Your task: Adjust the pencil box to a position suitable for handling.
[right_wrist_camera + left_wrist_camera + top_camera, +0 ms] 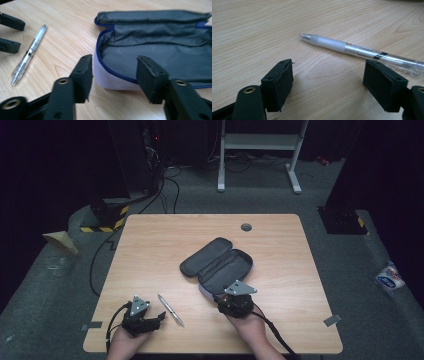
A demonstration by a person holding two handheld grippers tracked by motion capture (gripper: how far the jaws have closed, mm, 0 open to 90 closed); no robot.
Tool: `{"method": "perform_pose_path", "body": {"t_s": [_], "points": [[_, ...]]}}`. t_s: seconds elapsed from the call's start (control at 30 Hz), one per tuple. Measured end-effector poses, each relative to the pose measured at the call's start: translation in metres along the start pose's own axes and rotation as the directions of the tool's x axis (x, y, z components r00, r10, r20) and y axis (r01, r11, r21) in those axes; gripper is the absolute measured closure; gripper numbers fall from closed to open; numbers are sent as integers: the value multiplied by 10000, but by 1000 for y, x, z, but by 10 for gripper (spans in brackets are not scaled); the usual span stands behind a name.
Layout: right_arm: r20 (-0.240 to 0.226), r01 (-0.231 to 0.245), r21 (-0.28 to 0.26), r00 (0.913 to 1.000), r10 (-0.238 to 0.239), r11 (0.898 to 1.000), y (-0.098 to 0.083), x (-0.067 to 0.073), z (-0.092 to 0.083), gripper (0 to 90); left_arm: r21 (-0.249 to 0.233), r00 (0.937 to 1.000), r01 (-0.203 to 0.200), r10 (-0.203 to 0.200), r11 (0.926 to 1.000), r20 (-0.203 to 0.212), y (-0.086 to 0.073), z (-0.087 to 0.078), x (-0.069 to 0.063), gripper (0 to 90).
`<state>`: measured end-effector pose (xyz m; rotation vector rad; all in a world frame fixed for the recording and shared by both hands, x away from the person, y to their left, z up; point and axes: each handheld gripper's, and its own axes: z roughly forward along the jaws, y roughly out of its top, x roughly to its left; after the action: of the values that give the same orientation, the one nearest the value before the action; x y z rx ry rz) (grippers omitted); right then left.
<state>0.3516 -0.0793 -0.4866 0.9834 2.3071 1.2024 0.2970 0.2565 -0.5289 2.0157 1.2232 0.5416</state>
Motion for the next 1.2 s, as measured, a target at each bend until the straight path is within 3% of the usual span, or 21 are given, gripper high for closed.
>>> {"method": "perform_pose_path", "body": {"t_s": [0.03,0.2,0.37,0.57,0.73,0.77,0.83,0.87,0.93,0.97,1.0,1.03,1.07,1.1,1.13,1.2], "points": [[-145,-31,104,9999,33,9999,-2,3,4,602,0,10000,-5,5,10000,9,0,0,0,243],[-512,44,100,9987,-39,9999,-3,15,8,789,19,10000,-3,3,10000,51,0,0,-1,243],[-730,275,100,9970,-267,9996,0,32,17,799,12,10000,-43,43,10000,32,0,0,0,243],[-1000,291,-327,9945,-323,9990,10,40,14,669,13,10000,-6,6,10000,58,0,0,-1,243],[-570,199,-607,9981,-234,9980,16,21,-1,622,16,10000,-12,12,10000,70,0,0,-1,243],[-82,124,-661,9999,-130,9977,17,4,-8,608,36,10000,-65,64,10000,42,0,0,-1,243],[594,2,-628,9982,35,9980,17,-15,-13,593,32,10000,-85,85,10000,19,0,0,-1,243],[594,2,-628,9982,35,9980,17,-15,-13,593,32,10000,-85,85,10000,19,0,0,-1,243],[1306,-206,-512,9911,271,9985,15,-37,-15,575,31,10000,-89,89,10000,16,0,0,-1,243],[2014,-590,-354,9774,650,9976,11,-60,-14,574,29,10000,-91,91,10000,9,0,0,-1,243],[2014,-590,-354,9774,650,9976,11,-60,-14,574,29,10000,-91,91,10000,9,0,0,-1,243],[2269,-938,-303,9689,982,9951,10,-76,-13,575,38,10000,-94,94,9999,3,0,0,-1,243],[2269,-938,-303,9689,982,9951,10,-76,-13,575,38,10000,-94,94,9999,3,0,0,-1,243],[2553,-1240,-251,9586,1263,9920,9,-90,-11,576,34,10000,-89,89,10000,-12,0,0,-1,244],[2553,-1240,-251,9586,1263,9920,9,-90,-11,576,34,10000,-89,89,10000,-12,0,0,-1,248],[2360,-1712,-249,9564,1722,9849,7,-104,-5,607,21,9999,-149,149,9999,1,0,0,-2,257]]}}
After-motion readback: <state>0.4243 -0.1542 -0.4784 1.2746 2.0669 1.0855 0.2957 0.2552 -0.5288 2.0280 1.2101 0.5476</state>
